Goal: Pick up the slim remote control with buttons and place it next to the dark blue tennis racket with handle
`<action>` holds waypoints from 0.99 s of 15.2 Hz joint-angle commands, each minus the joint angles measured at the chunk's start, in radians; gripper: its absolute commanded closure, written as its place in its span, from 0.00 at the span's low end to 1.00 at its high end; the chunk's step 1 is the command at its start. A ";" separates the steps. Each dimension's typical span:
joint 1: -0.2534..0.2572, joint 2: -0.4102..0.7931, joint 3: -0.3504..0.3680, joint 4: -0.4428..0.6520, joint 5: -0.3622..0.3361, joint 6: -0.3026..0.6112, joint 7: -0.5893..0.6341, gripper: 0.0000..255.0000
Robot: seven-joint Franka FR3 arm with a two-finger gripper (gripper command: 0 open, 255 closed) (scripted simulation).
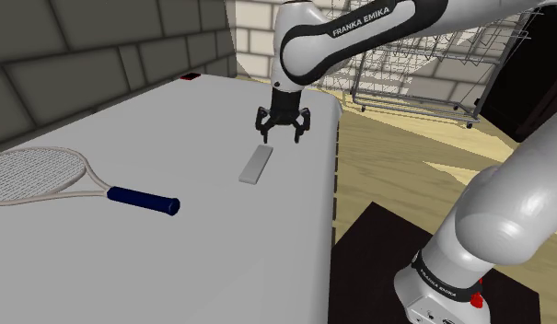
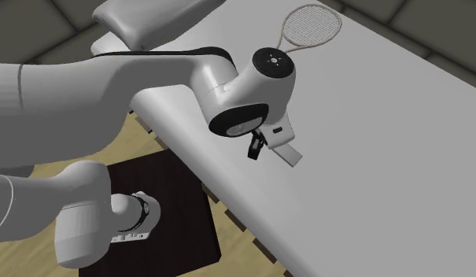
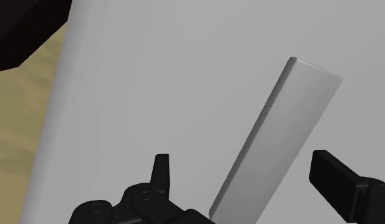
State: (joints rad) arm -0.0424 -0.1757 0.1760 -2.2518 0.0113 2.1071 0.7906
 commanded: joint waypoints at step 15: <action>0.005 0.377 0.010 0.163 -0.038 0.191 0.246 0.00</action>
State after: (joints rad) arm -0.0367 0.1946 0.1866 -2.0872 -0.0248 2.2887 1.0365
